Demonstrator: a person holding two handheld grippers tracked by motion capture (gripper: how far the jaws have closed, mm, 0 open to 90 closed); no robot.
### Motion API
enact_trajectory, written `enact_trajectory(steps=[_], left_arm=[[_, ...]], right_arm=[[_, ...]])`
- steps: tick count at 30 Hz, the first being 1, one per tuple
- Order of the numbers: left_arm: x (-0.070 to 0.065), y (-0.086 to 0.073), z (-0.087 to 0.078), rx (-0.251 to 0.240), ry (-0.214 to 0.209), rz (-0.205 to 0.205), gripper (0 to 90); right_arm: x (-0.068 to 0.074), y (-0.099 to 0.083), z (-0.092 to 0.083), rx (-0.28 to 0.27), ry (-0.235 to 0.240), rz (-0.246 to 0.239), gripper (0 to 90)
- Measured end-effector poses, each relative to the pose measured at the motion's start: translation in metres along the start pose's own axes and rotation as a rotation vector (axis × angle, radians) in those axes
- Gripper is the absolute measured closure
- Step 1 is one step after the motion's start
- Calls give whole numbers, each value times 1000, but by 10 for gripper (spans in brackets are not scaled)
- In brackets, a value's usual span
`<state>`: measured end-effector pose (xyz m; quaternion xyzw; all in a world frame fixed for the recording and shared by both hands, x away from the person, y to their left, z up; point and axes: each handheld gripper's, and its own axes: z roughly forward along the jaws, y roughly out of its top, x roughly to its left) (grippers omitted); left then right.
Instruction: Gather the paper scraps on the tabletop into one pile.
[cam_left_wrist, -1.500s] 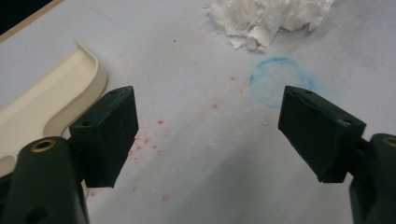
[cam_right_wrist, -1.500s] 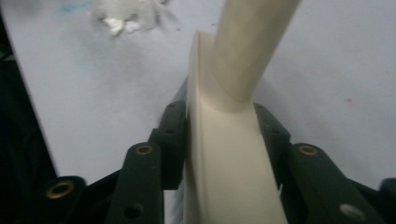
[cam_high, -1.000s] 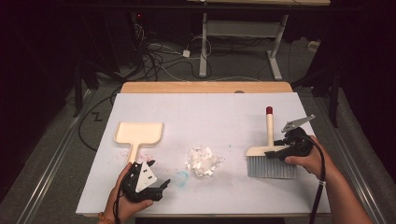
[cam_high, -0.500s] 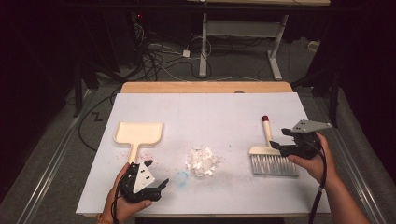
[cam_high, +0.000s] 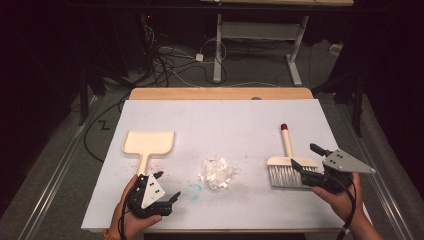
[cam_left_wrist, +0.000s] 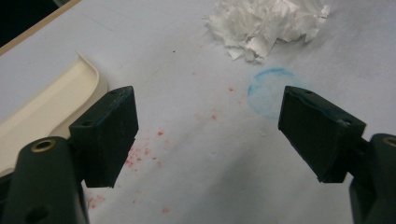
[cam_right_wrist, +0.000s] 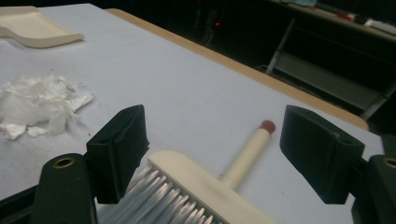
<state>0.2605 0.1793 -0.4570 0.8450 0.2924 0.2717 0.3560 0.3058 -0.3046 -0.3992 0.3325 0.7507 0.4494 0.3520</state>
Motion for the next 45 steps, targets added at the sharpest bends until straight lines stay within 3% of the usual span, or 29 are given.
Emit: enact_trajectory(steps=[4,8,12,19,45], left_arm=[[1,-2,-5,-8,35,-15,193],[3,-4,-8,-23,50,-37,183],[1,-3,-8,-35,44,-34,175],[1,-3,-7,-27,41,-18,175],[5,-5,-3,-7,43,-25,175]], right_arm=[[8,-15,-8,-43,-33,-15,231],[13,-27,0,5,-17,-8,202],[15,-26,-2,-11,3,0,198],[17,-23,-7,-31,-14,1,188],[17,-24,-3,13,-37,-67,189]])
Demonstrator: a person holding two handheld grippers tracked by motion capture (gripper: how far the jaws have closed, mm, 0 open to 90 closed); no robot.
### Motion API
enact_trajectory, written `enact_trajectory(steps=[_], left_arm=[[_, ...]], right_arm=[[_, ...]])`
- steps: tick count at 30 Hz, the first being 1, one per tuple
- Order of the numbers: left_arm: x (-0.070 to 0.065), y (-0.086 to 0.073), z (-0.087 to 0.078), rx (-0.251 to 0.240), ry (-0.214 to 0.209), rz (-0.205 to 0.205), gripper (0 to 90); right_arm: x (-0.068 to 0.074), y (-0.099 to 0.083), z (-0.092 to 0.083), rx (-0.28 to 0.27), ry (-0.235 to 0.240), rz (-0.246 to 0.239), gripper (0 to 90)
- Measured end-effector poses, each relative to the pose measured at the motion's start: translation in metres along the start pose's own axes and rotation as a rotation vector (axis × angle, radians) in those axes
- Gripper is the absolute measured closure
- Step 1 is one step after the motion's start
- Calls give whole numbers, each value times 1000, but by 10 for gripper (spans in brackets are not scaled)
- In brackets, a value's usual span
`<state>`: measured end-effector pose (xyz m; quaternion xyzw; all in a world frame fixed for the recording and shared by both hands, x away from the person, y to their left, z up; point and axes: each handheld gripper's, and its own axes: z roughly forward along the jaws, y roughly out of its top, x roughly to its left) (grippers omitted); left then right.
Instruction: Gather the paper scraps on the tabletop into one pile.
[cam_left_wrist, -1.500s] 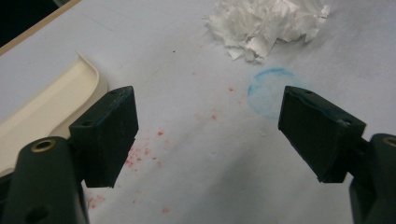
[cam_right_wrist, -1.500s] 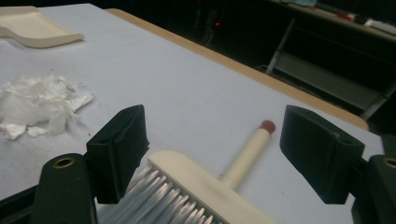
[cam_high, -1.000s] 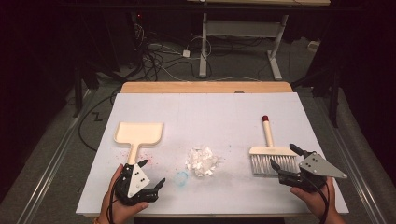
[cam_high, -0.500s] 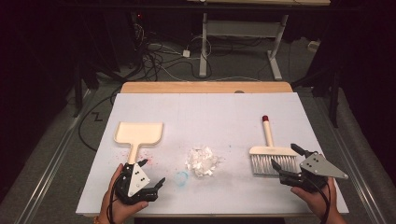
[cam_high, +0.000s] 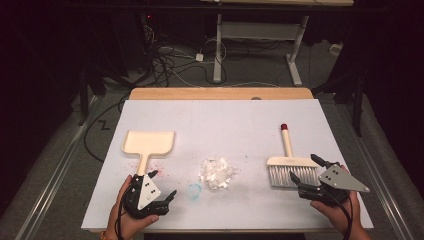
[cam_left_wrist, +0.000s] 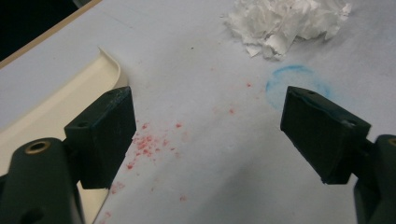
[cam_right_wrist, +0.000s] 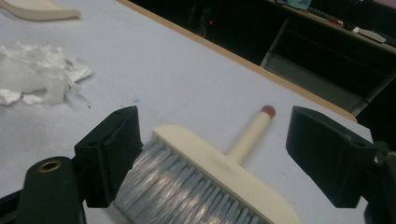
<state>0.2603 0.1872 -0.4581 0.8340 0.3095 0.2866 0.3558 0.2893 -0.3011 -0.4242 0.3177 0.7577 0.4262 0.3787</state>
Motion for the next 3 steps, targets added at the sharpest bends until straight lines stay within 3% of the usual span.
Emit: enact_trajectory(steps=[3], left_arm=[[1,-1,1,3,3,-6,175]], right_arm=[[-1,-1,0,1,-8,-2,189]])
